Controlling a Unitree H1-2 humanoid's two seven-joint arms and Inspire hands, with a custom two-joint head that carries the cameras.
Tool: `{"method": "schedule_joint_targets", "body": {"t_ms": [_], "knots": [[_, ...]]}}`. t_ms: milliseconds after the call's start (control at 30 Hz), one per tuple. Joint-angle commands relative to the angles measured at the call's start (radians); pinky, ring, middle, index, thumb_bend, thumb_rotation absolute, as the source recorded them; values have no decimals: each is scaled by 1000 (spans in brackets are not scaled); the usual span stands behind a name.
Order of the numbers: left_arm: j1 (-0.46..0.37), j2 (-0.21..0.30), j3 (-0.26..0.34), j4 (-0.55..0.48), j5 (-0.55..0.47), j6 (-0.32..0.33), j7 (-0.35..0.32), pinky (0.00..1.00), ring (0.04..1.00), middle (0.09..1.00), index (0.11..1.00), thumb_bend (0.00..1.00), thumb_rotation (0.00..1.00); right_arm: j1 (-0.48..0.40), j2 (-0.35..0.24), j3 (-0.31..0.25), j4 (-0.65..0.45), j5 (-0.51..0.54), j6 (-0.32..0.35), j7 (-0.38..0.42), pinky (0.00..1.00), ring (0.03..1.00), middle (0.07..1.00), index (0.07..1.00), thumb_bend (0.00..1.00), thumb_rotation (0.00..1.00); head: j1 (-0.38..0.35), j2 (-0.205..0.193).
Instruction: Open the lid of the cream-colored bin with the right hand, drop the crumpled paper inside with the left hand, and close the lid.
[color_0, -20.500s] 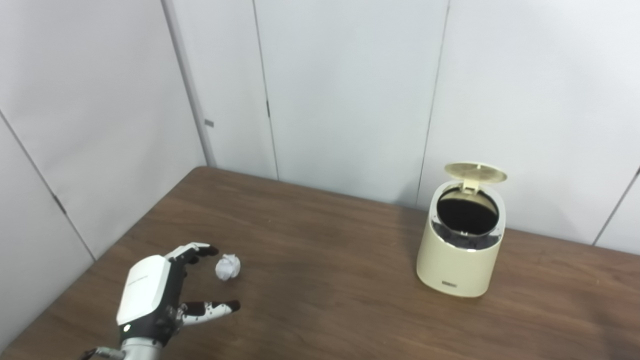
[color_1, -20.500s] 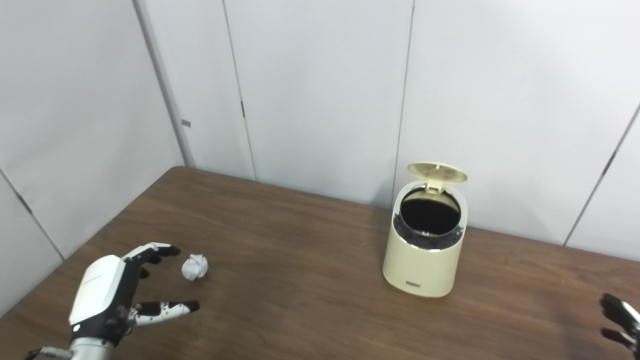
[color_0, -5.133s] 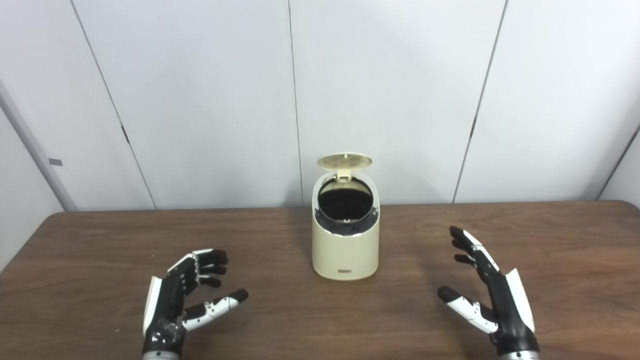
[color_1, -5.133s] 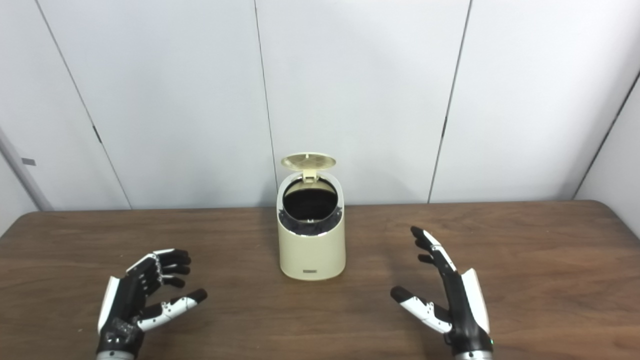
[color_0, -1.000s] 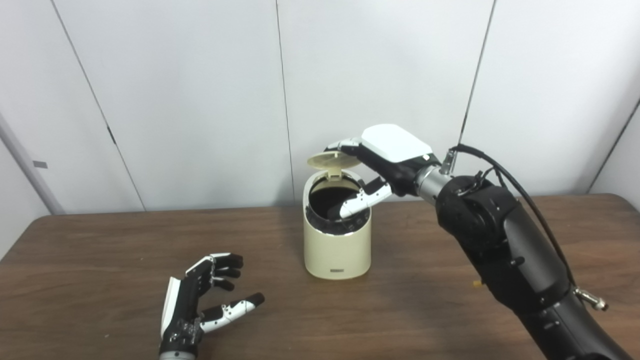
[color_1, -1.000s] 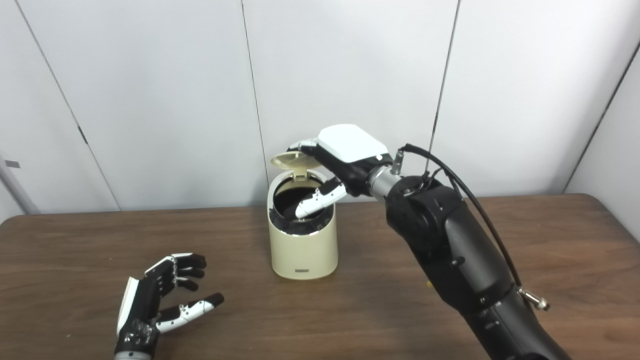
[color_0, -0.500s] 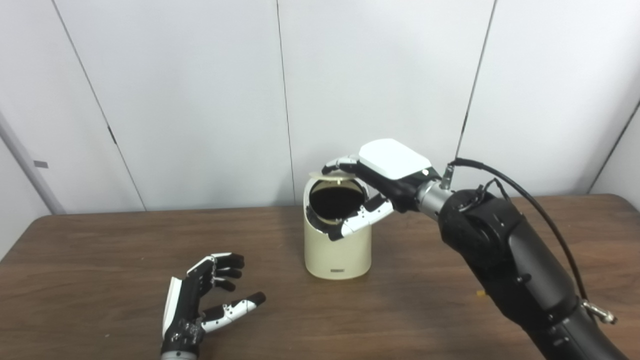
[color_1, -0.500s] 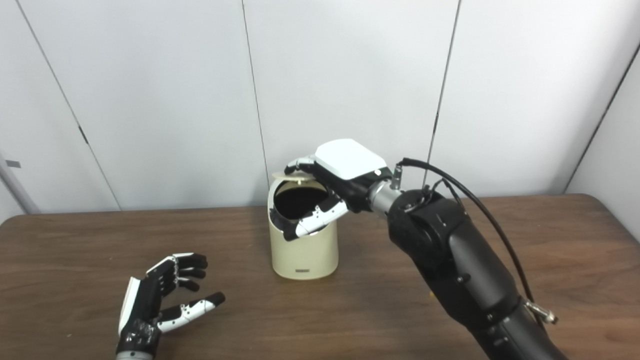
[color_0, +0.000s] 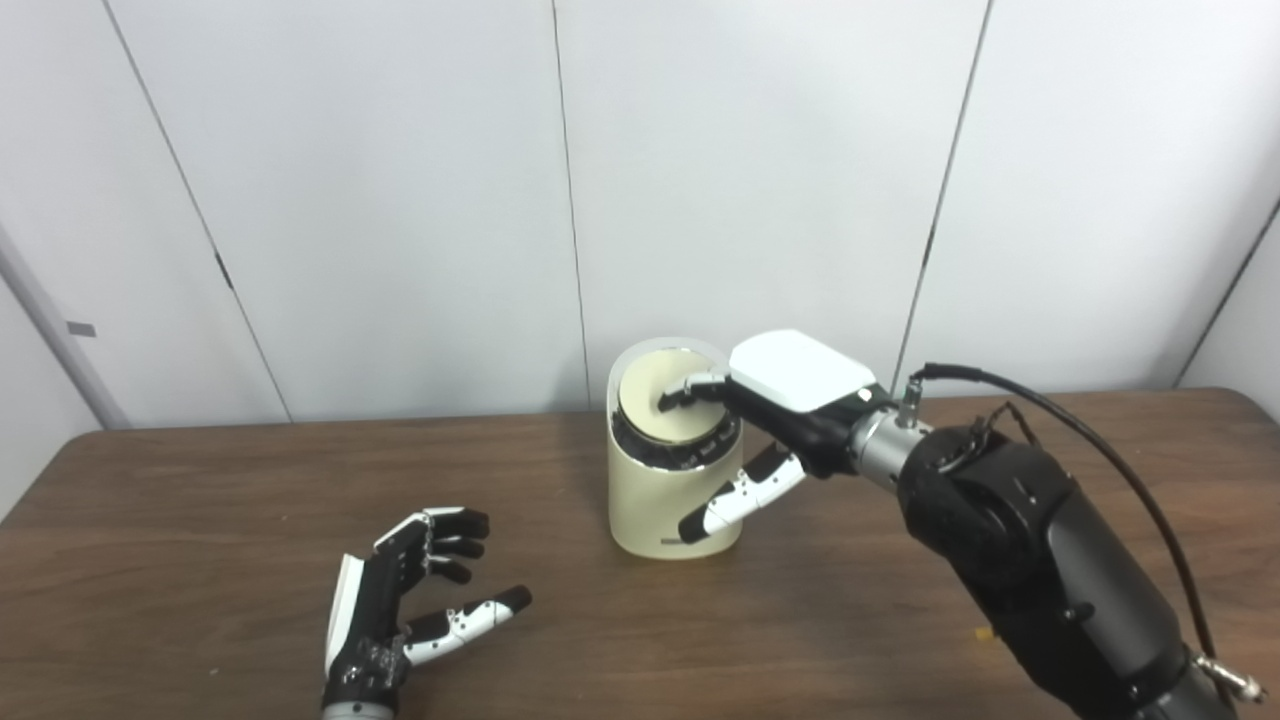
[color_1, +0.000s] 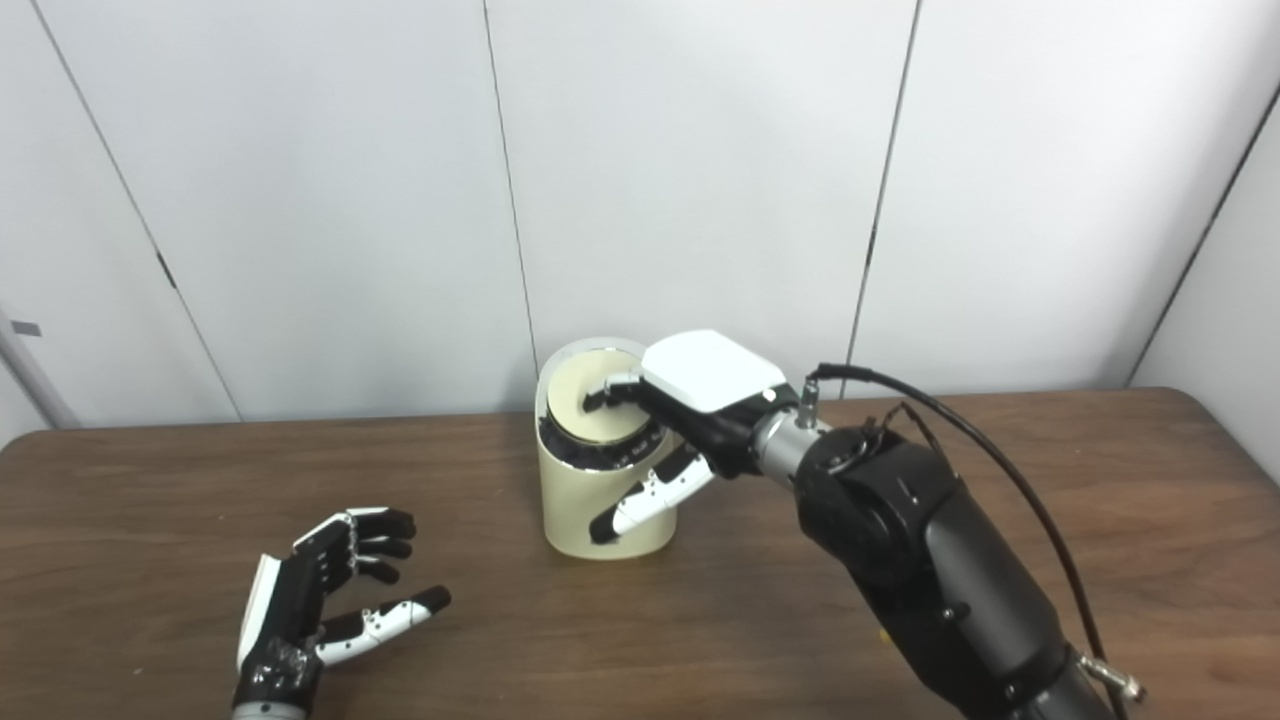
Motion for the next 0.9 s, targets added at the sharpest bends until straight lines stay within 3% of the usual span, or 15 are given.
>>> {"method": "schedule_joint_targets", "body": {"t_ms": [0,533,867], "knots": [[-14,4,-1,-20,4,-23,14,498,598,635,619,881,130,-15,-17,-8,-29,11,-12,3,777,806,809,795,956,749,0,5],[-6,-4,-3,-57,15,15,16,487,592,634,619,889,143,16,-6,18,-26,21,-28,6,784,819,807,795,983,791,5,25],[-2,-7,-7,-75,16,18,16,489,590,628,617,893,149,-14,-5,53,-44,9,-33,58,745,805,783,778,983,763,13,47]]}}
